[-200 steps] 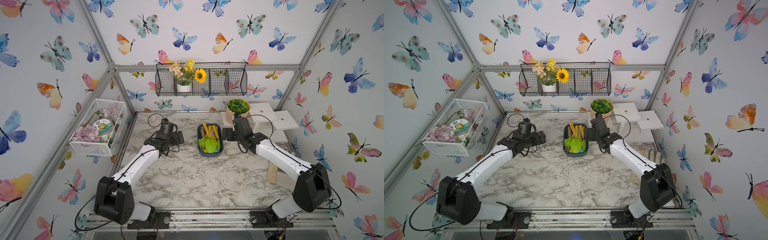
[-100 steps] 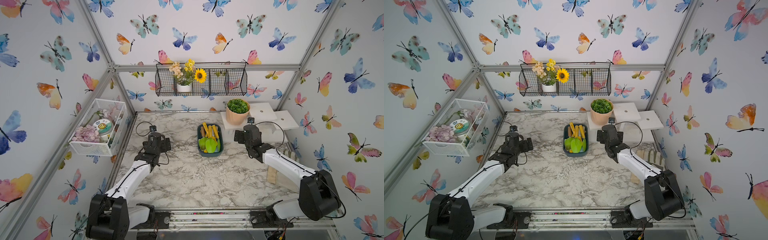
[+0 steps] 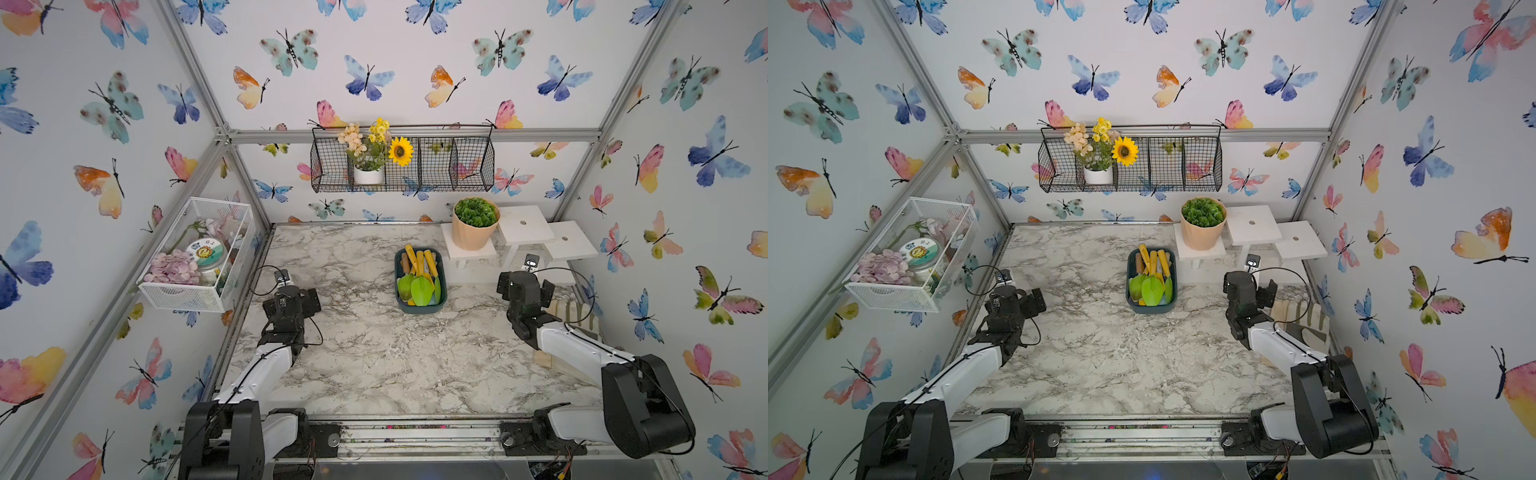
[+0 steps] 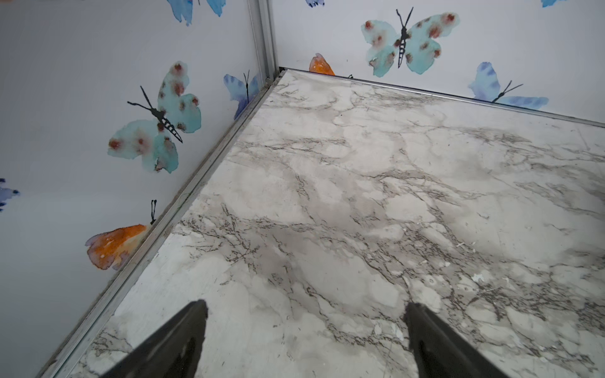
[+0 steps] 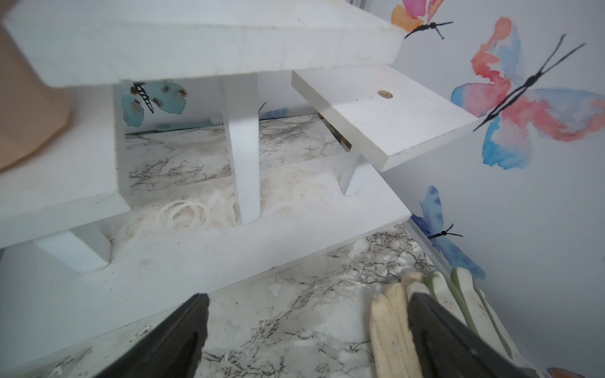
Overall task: Put the shovel into the storage box
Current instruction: Reset both arms
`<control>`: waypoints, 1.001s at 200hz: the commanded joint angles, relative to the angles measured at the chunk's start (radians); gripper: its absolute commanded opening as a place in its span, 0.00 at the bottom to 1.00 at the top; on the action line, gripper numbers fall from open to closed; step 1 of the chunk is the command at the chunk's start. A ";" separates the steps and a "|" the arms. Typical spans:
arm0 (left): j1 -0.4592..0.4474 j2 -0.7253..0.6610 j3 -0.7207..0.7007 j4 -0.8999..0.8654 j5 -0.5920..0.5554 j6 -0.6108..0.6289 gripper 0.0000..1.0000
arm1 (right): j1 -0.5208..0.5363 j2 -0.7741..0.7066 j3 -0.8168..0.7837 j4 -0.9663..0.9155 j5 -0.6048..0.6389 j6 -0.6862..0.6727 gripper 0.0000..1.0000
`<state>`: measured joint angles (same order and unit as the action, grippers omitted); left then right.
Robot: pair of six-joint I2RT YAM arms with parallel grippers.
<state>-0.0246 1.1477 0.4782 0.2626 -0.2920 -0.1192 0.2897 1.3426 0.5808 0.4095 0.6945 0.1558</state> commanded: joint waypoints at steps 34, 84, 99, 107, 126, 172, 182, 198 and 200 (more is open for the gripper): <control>0.006 0.117 -0.086 0.338 0.045 -0.007 0.99 | -0.029 0.028 -0.157 0.361 0.057 -0.091 1.00; 0.004 0.156 -0.185 0.573 0.091 0.024 0.99 | -0.040 0.110 -0.267 0.600 -0.026 -0.090 0.99; 0.005 0.169 -0.195 0.607 0.100 0.031 0.99 | -0.044 0.145 -0.290 0.677 -0.049 -0.100 0.99; 0.005 0.189 -0.193 0.614 0.111 0.036 0.99 | -0.047 0.168 -0.300 0.703 -0.060 -0.098 0.99; -0.007 0.243 -0.197 0.673 0.149 0.077 0.98 | -0.050 0.213 -0.317 0.802 -0.202 -0.182 0.98; -0.008 0.262 -0.267 0.805 0.227 0.108 0.98 | -0.167 0.284 -0.392 1.006 -0.433 -0.144 0.98; -0.009 0.262 -0.265 0.801 0.226 0.107 0.98 | -0.167 0.222 -0.331 0.756 -0.439 -0.128 0.98; -0.008 0.262 -0.265 0.800 0.226 0.107 0.99 | -0.167 0.270 -0.366 0.938 -0.443 -0.147 0.98; -0.008 0.262 -0.264 0.799 0.226 0.107 0.98 | -0.167 0.276 -0.368 0.950 -0.442 -0.149 0.98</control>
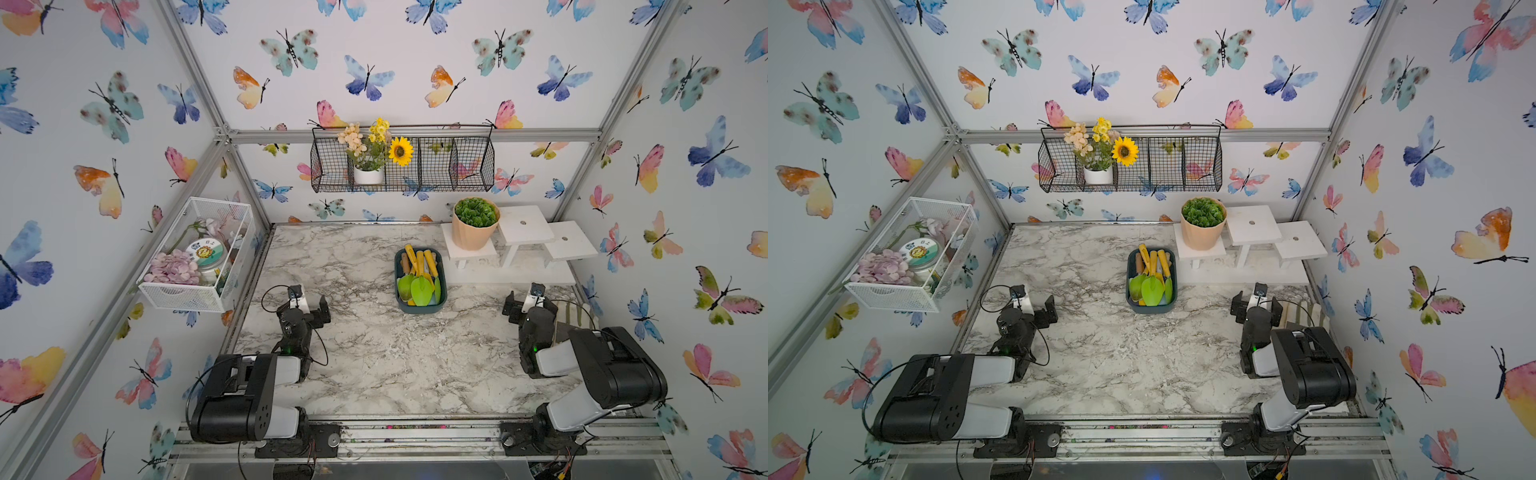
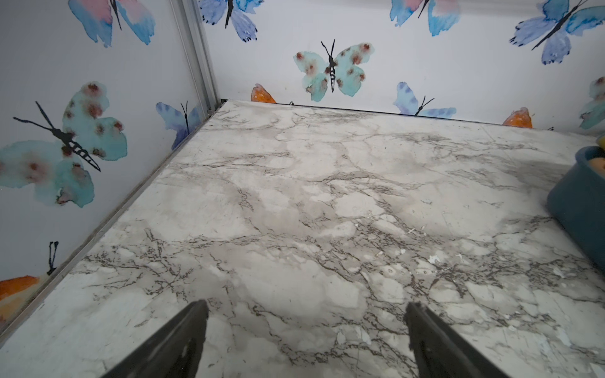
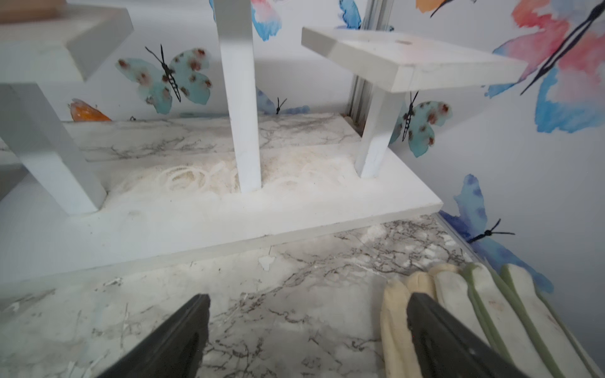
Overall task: Put the shovel into the storage box
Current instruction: Reset both arms
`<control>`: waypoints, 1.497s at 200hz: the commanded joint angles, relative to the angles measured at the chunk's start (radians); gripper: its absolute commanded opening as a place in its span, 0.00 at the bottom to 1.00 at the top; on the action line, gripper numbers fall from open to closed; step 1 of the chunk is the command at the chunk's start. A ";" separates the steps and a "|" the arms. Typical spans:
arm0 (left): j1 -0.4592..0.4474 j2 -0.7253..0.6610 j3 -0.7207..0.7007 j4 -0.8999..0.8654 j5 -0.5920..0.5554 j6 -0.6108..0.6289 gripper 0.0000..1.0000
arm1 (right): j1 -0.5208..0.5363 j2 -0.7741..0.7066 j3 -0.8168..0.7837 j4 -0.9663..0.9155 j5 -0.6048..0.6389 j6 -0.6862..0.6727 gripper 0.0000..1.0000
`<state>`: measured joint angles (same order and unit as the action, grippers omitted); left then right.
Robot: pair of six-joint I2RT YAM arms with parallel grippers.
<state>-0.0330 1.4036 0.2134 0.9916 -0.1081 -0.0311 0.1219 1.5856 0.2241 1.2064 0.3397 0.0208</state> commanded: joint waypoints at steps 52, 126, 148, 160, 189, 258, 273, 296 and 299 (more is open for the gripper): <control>-0.002 0.005 0.001 0.070 0.042 0.019 0.98 | 0.001 -0.003 0.036 -0.017 -0.098 0.004 0.98; -0.004 -0.007 -0.010 0.078 -0.006 0.001 0.98 | -0.001 -0.013 0.002 0.041 -0.038 0.035 0.98; -0.001 0.001 -0.044 0.153 -0.068 -0.030 0.99 | -0.007 -0.010 0.038 -0.033 -0.038 0.034 0.99; -0.023 0.004 -0.016 0.099 -0.105 -0.015 0.99 | -0.007 -0.005 0.035 -0.017 -0.038 0.030 0.99; -0.023 -0.002 -0.017 0.099 -0.102 -0.016 0.98 | -0.007 -0.012 0.029 -0.014 -0.039 0.031 0.98; -0.022 -0.002 -0.017 0.099 -0.102 -0.016 0.98 | -0.007 -0.013 0.027 -0.009 -0.039 0.031 0.98; -0.022 -0.001 -0.017 0.099 -0.103 -0.015 0.99 | -0.007 -0.013 0.027 -0.010 -0.039 0.031 0.99; -0.023 -0.002 -0.017 0.099 -0.103 -0.015 0.99 | -0.007 -0.013 0.027 -0.010 -0.039 0.031 0.98; -0.024 -0.002 -0.017 0.099 -0.103 -0.015 0.98 | -0.007 -0.013 0.026 -0.009 -0.039 0.031 0.99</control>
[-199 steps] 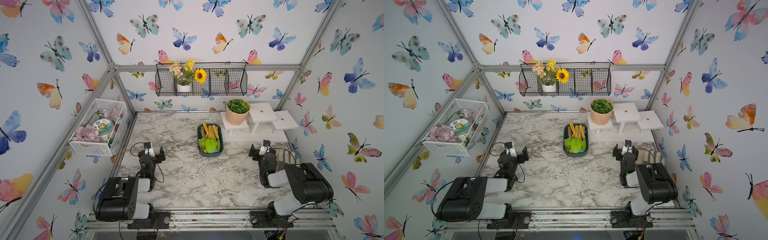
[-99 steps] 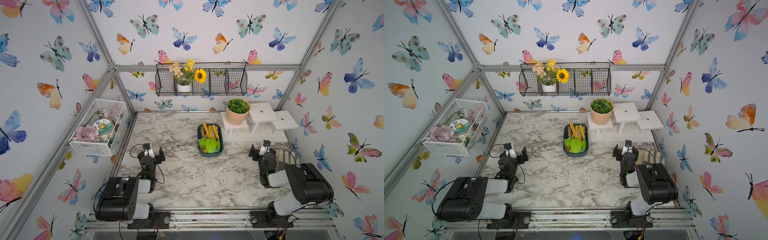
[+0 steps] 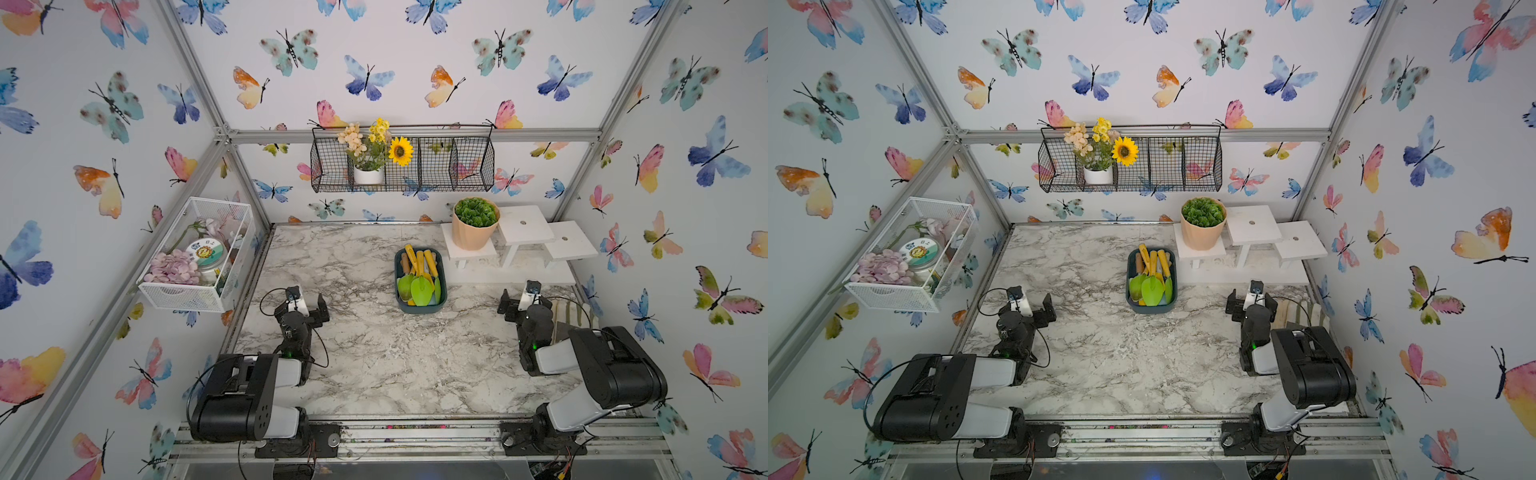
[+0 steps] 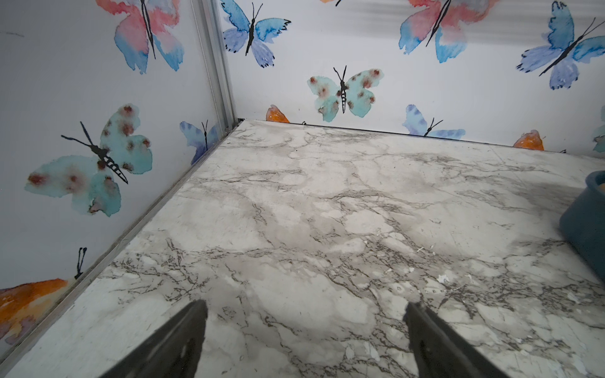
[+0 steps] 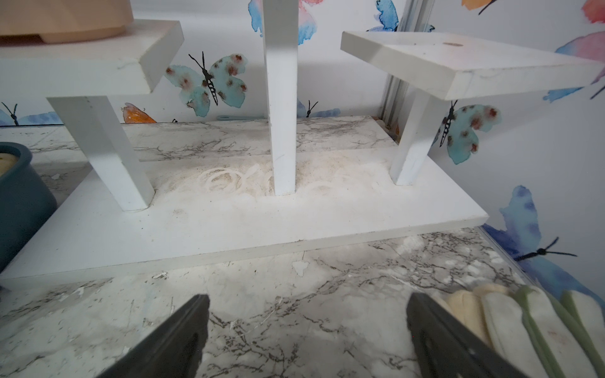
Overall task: Put the shovel into the storage box
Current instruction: Reset both arms
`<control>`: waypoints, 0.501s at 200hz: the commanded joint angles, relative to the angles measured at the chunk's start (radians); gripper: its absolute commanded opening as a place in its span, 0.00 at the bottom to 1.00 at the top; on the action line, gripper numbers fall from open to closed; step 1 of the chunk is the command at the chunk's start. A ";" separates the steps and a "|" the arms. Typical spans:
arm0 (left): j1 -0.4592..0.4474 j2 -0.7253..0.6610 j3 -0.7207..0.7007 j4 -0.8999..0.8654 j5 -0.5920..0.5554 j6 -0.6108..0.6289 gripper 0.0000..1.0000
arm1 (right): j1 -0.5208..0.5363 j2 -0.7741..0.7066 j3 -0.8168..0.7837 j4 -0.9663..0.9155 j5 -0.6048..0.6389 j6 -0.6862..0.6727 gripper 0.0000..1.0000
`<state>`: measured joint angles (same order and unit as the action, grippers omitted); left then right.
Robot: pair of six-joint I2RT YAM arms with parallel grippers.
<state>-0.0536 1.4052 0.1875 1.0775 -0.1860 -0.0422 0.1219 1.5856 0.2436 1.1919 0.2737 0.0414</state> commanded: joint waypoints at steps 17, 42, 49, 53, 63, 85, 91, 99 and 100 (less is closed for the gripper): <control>-0.002 -0.003 0.009 0.013 -0.025 -0.004 0.98 | -0.007 -0.013 0.008 0.006 0.027 0.011 0.98; -0.002 -0.003 0.009 0.013 -0.026 -0.004 0.98 | -0.007 -0.013 0.007 0.006 0.027 0.011 0.99; -0.003 -0.003 0.009 0.013 -0.026 -0.004 0.99 | -0.007 -0.013 0.007 0.005 0.027 0.011 0.99; -0.002 -0.003 0.009 0.013 -0.026 -0.004 0.98 | -0.007 -0.013 0.007 0.005 0.027 0.011 0.98; -0.002 -0.002 0.009 0.014 -0.026 -0.004 0.99 | -0.007 -0.013 0.007 0.005 0.027 0.011 0.98; -0.002 0.000 0.014 0.005 -0.023 -0.004 0.98 | -0.007 -0.013 0.008 0.005 0.027 0.011 0.98; -0.002 0.001 0.013 0.007 -0.023 -0.004 0.99 | -0.007 -0.013 0.007 0.005 0.027 0.011 0.99; -0.002 0.000 0.012 0.008 -0.022 -0.004 0.98 | -0.007 -0.013 0.007 0.006 0.027 0.011 0.98; -0.002 0.000 0.012 0.008 -0.022 -0.004 0.98 | -0.007 -0.013 0.007 0.005 0.027 0.011 0.98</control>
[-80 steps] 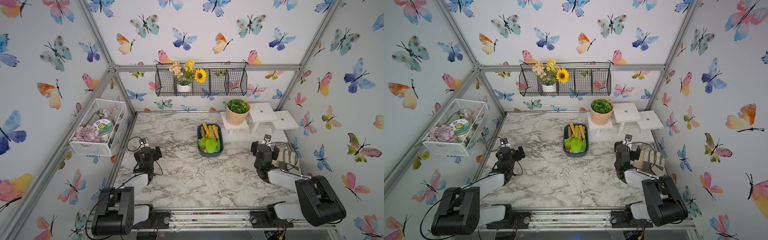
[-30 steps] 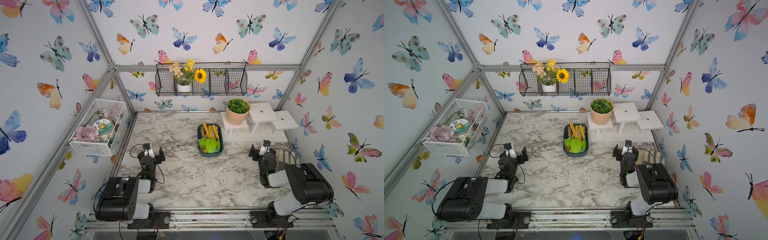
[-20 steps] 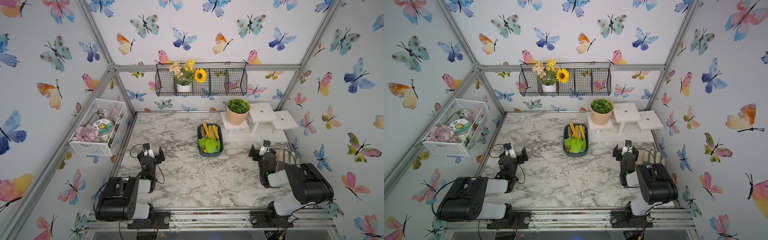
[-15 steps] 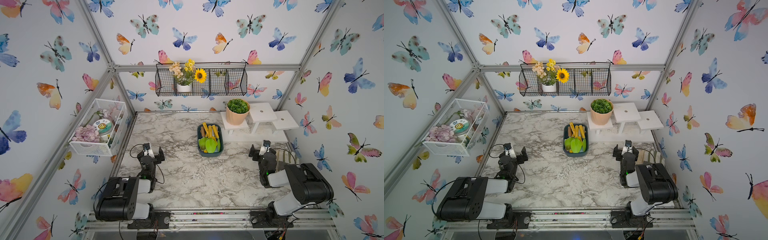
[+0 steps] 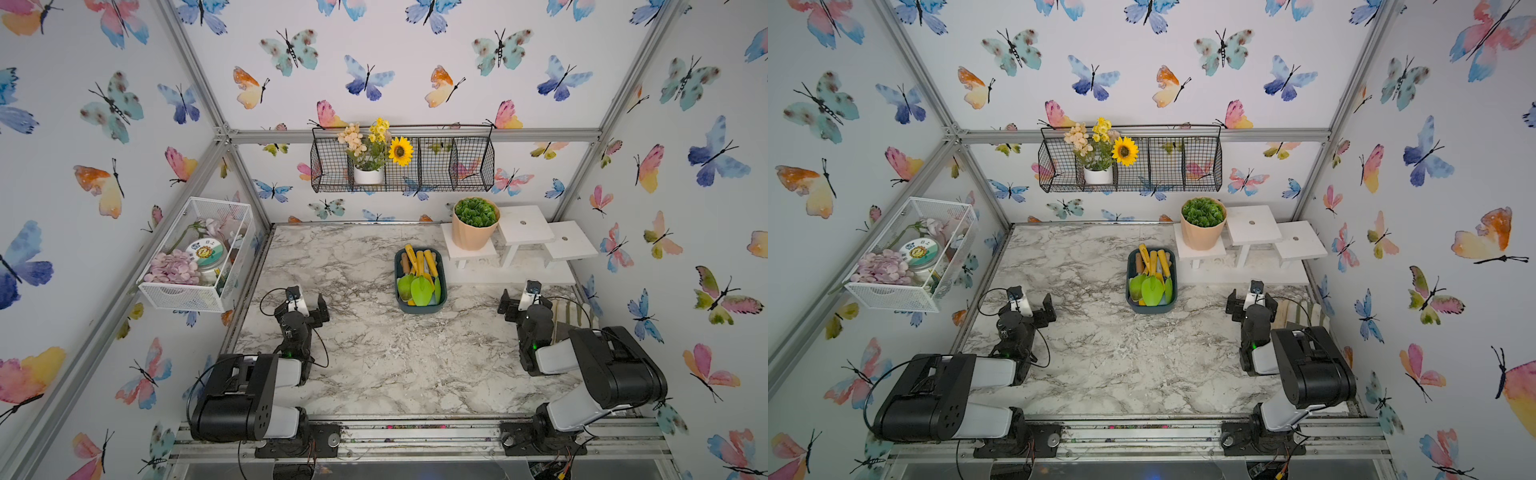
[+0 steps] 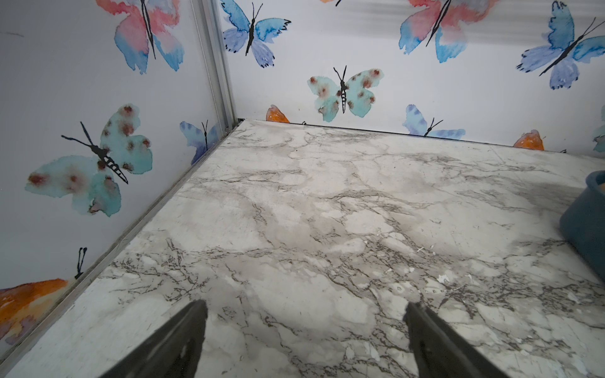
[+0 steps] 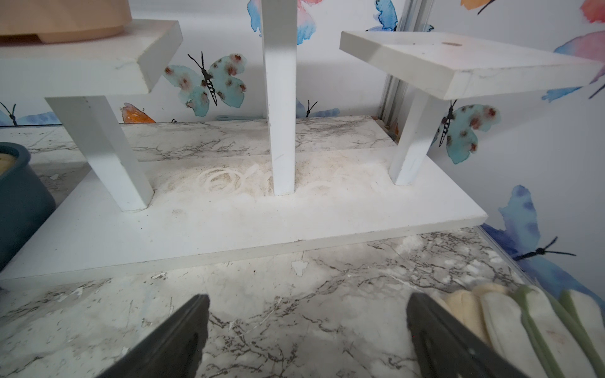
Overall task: Put the shovel into the storage box
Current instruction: Reset both arms
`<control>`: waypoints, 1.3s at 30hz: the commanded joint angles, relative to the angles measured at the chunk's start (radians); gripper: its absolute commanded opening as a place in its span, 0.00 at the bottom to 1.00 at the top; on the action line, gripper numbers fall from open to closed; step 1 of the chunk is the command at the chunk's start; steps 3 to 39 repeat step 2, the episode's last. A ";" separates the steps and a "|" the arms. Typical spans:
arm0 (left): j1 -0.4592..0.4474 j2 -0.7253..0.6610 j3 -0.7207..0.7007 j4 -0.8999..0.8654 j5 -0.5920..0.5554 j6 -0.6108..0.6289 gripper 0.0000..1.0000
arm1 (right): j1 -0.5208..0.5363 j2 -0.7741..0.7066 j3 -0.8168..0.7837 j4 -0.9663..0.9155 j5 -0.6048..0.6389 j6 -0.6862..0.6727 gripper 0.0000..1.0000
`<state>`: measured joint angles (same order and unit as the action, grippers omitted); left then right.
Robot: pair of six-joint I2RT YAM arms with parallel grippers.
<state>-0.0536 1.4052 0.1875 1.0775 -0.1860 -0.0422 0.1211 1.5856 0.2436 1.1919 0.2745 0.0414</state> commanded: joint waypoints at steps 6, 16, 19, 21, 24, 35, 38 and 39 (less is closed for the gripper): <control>-0.002 -0.001 0.010 0.010 -0.023 -0.004 0.98 | -0.006 -0.013 0.007 0.005 0.026 0.011 0.98; -0.002 -0.001 0.010 0.010 -0.023 -0.004 0.98 | -0.006 -0.013 0.007 0.005 0.026 0.011 0.98; -0.002 -0.001 0.010 0.010 -0.023 -0.004 0.98 | -0.006 -0.013 0.007 0.005 0.026 0.011 0.98; -0.002 -0.001 0.010 0.010 -0.023 -0.004 0.98 | -0.006 -0.013 0.007 0.005 0.026 0.011 0.98; -0.002 -0.001 0.010 0.010 -0.023 -0.004 0.98 | -0.006 -0.013 0.007 0.005 0.026 0.011 0.98; -0.002 -0.001 0.010 0.010 -0.023 -0.004 0.98 | -0.006 -0.013 0.007 0.005 0.026 0.011 0.98; -0.002 -0.001 0.010 0.010 -0.023 -0.004 0.98 | -0.006 -0.013 0.007 0.005 0.026 0.011 0.98; -0.002 -0.001 0.010 0.010 -0.023 -0.004 0.98 | -0.006 -0.013 0.007 0.005 0.026 0.011 0.98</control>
